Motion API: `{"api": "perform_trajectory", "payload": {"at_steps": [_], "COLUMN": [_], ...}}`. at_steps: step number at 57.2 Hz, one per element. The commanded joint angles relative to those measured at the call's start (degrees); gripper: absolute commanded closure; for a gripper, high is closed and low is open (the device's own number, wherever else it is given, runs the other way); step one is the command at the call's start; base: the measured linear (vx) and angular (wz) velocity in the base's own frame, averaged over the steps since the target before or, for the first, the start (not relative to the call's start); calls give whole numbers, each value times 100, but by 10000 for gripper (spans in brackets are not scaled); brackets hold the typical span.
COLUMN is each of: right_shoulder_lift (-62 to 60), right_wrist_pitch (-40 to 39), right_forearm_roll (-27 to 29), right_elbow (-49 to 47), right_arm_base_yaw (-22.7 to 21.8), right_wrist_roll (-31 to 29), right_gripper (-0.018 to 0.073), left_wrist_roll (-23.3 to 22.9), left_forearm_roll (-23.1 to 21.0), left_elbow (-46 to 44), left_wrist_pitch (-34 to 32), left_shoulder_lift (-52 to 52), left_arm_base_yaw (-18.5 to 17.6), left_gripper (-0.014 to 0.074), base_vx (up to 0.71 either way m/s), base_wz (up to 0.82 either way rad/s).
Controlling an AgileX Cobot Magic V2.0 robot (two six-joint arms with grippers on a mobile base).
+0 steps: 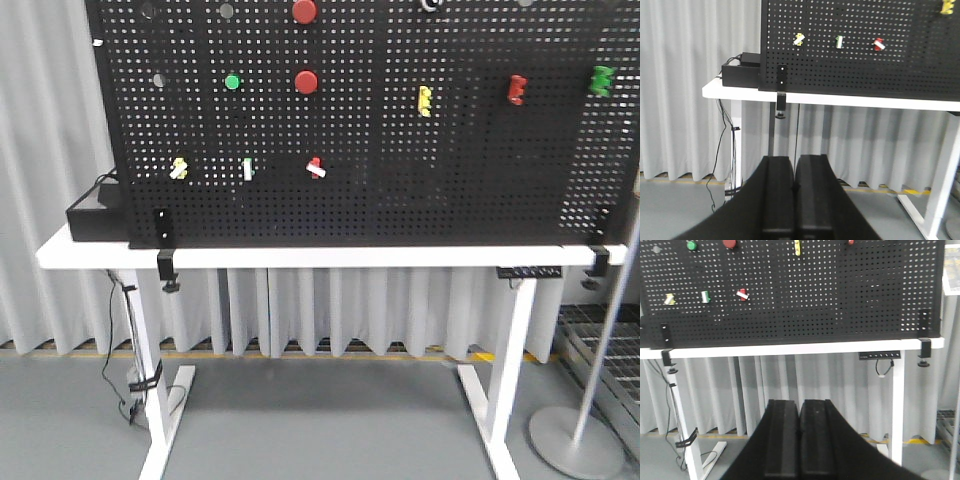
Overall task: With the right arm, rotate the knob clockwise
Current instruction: 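Drive the base forward up to the black pegboard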
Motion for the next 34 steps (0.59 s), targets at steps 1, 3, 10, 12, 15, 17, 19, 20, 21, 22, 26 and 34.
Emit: {"api": "perform_trajectory", "payload": {"at_steps": [1, 3, 10, 12, 15, 17, 19, 20, 21, 22, 26, 34], "right_shoulder_lift": [-56, -56, -56, -56, -56, -56, -56, -56, -56, -56, -56, -56], "right_wrist_pitch": [-455, -455, -455, -455, -455, -455, -455, -455, -455, -455, -455, -455], "right_forearm_roll": [-51, -51, -51, -51, -51, -51, -51, -51, -51, -51, -51, -51], "right_elbow": [31, 31, 31, 31, 31, 31, 31, 31, 31, 31, 31, 31], "right_arm_base_yaw": [-38, -38, -38, -38, -38, -38, -38, -38, -38, -38, -38, -38], "right_wrist_roll": [-34, -34, -34, -34, -34, -34, -34, -34, -34, -34, -34, -34], "right_gripper": [568, 568, 568, 568, 568, 568, 568, 568, 568, 568, 568, 568], "left_wrist_roll": [-34, -34, -34, -34, -34, -34, -34, -34, -34, -34, -34, -34], "left_forearm_roll": [-43, -43, -43, -43, -43, -43, -43, -43, -43, -43, -43, -43], "left_elbow": [75, 75, 75, 75, 75, 75, 75, 75, 75, 75, 75, 75], "left_wrist_pitch": [-471, -471, -471, -471, -471, -471, -471, -471, -471, -471, -471, -471], "left_shoulder_lift": [1, 1, 1, 1, 1, 1, 1, 1, 1, 1, 1, 1], "left_arm_base_yaw": [11, 11, 11, 11, 11, 11, 11, 11, 11, 11, 11, 11], "left_gripper": [603, 603, 603, 603, 603, 603, 603, 603, 603, 603, 603, 603], "base_vx": [41, 41, 41, 40, 40, 39, 39, 39, 39, 39, 39, 39], "base_wz": [3, 3, 2, 0, -1, -2, -3, -4, -3, -3, -3, 0]}}
